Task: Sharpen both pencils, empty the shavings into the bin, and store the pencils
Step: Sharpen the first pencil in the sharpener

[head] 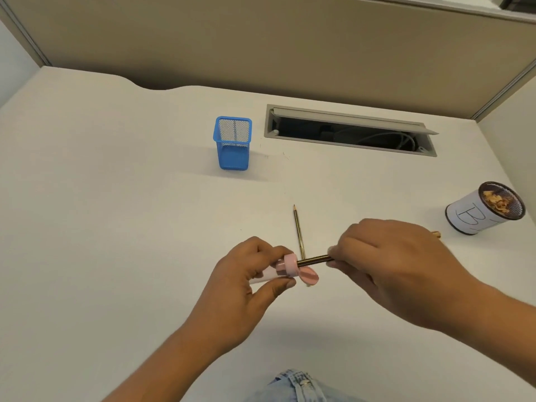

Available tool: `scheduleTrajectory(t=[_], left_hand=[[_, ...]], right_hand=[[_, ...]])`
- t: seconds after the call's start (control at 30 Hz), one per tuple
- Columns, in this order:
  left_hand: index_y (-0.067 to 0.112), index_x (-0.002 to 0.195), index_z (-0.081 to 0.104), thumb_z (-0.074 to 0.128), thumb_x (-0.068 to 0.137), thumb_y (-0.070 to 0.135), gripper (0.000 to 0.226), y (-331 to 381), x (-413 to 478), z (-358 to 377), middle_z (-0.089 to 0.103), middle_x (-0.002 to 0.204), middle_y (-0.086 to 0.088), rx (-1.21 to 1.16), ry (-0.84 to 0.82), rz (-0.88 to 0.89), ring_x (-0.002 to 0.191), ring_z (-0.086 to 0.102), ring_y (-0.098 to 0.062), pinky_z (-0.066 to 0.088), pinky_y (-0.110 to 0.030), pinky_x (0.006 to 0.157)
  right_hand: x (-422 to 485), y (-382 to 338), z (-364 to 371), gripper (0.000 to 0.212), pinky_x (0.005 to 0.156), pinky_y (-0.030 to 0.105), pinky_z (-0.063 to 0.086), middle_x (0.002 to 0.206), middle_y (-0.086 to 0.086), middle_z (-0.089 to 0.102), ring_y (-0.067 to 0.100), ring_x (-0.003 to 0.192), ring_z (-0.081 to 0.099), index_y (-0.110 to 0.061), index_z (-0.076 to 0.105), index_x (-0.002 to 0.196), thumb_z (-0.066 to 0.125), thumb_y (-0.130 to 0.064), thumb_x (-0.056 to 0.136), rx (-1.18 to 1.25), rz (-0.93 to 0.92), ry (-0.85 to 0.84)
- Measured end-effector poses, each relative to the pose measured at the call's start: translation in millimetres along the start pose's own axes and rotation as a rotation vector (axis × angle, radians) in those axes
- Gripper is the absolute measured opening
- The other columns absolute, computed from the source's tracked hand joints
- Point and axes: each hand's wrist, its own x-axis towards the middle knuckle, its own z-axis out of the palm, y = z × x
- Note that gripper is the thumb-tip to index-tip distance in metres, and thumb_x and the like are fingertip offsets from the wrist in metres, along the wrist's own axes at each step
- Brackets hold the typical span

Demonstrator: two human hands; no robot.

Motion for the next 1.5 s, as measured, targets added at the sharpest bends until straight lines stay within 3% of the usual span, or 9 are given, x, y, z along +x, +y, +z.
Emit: scheduleTrajectory(t=[0.17, 0.37, 0.5, 0.67, 0.83, 1.03, 1.23, 1.4, 1.5], left_hand=[[0.033, 0.109, 0.069, 0.066, 0.086, 0.026, 0.025, 9.4, -2.1, -0.6, 0.057, 0.095, 0.018, 0.021, 0.064, 0.071, 0.093, 0.056, -0.008, 0.038, -0.009, 0.076], [0.025, 0.111, 0.065, 0.064, 0.092, 0.022, 0.019, 17.1, -14.3, -2.7, 0.057, 0.103, 0.018, 0.197, 0.093, 0.362, 0.087, 0.053, -0.015, 0.045, -0.025, 0.075], [0.030, 0.113, 0.064, 0.060, 0.091, 0.034, 0.022, 19.6, -17.0, -7.0, 0.054, 0.100, 0.021, 0.155, -0.012, 0.242, 0.089, 0.052, -0.007, 0.040, -0.014, 0.077], [0.035, 0.103, 0.068, 0.065, 0.087, 0.038, 0.017, 25.1, -20.9, -12.0, 0.053, 0.083, 0.017, -0.001, -0.011, 0.078, 0.073, 0.050, -0.007, 0.034, -0.009, 0.064], [0.032, 0.095, 0.072, 0.067, 0.083, 0.039, 0.015, 30.0, -17.9, -19.4, 0.063, 0.079, 0.009, -0.407, -0.134, -0.094, 0.069, 0.051, -0.006, 0.037, -0.016, 0.063], [0.034, 0.106, 0.065, 0.067, 0.080, 0.041, 0.027, 30.0, -26.2, -13.5, 0.068, 0.094, -0.001, -0.481, -0.119, -0.081, 0.080, 0.057, -0.033, 0.045, -0.027, 0.068], [0.029, 0.112, 0.063, 0.067, 0.090, 0.029, 0.022, 24.3, -22.4, -10.8, 0.061, 0.085, 0.023, -0.119, -0.223, 0.084, 0.062, 0.051, 0.002, 0.037, -0.008, 0.061], [0.022, 0.102, 0.065, 0.066, 0.091, 0.024, 0.012, 24.4, -18.4, -18.6, 0.068, 0.081, 0.009, -0.313, -0.280, -0.006, 0.063, 0.052, -0.006, 0.042, -0.016, 0.059], [0.015, 0.096, 0.067, 0.066, 0.088, 0.028, 0.015, 23.4, -15.8, -23.1, 0.067, 0.072, 0.001, -0.552, -0.280, -0.113, 0.055, 0.045, -0.012, 0.038, -0.016, 0.051]], right_hand=[[1.4, -0.5, -8.5, 0.028, 0.038, 0.035, 0.041, 0.060, -0.002, 0.058, 0.024, 0.049, 0.049, -0.018, 0.063, 0.076, 0.052, -0.036, 0.095, 0.034, -0.005, -0.103], [14.2, -4.0, -27.9, 0.037, 0.045, 0.024, 0.021, 0.052, 0.001, 0.053, 0.014, 0.045, 0.034, -0.015, 0.053, 0.057, 0.073, -0.025, 0.086, 1.192, 0.843, -0.728], [13.9, -9.4, -30.3, 0.029, 0.047, 0.022, 0.038, 0.058, -0.008, 0.066, 0.006, 0.045, 0.047, -0.020, 0.060, 0.069, 0.076, -0.041, 0.081, 0.797, 0.627, -0.657], [9.7, -8.7, -43.0, 0.034, 0.049, 0.029, 0.049, 0.068, -0.019, 0.058, 0.008, 0.060, 0.059, -0.036, 0.051, 0.091, 0.055, -0.069, 0.082, 0.025, 0.157, -0.204], [3.4, -5.6, -38.2, 0.032, 0.045, 0.038, 0.044, 0.069, 0.006, 0.068, 0.031, 0.054, 0.057, -0.009, 0.072, 0.079, 0.065, -0.037, 0.094, -0.172, -0.206, 0.201], [1.0, -3.2, -44.9, 0.025, 0.040, 0.034, 0.043, 0.069, 0.000, 0.069, 0.027, 0.050, 0.056, -0.017, 0.069, 0.079, 0.061, -0.033, 0.096, -0.115, -0.273, 0.090], [9.8, -15.6, -52.3, 0.031, 0.048, 0.020, 0.038, 0.061, -0.007, 0.062, 0.006, 0.048, 0.047, -0.030, 0.057, 0.074, 0.064, -0.060, 0.080, 0.463, 0.587, -0.498], [4.5, -17.5, -58.7, 0.021, 0.049, 0.014, 0.038, 0.078, -0.036, 0.061, -0.004, 0.073, 0.057, -0.042, 0.056, 0.080, 0.062, -0.062, 0.081, 0.339, 0.324, -0.368], [1.6, -7.7, -56.5, 0.009, 0.046, 0.027, 0.046, 0.072, -0.017, 0.063, 0.009, 0.062, 0.059, -0.031, 0.064, 0.090, 0.065, -0.040, 0.091, 0.014, -0.132, -0.096]])
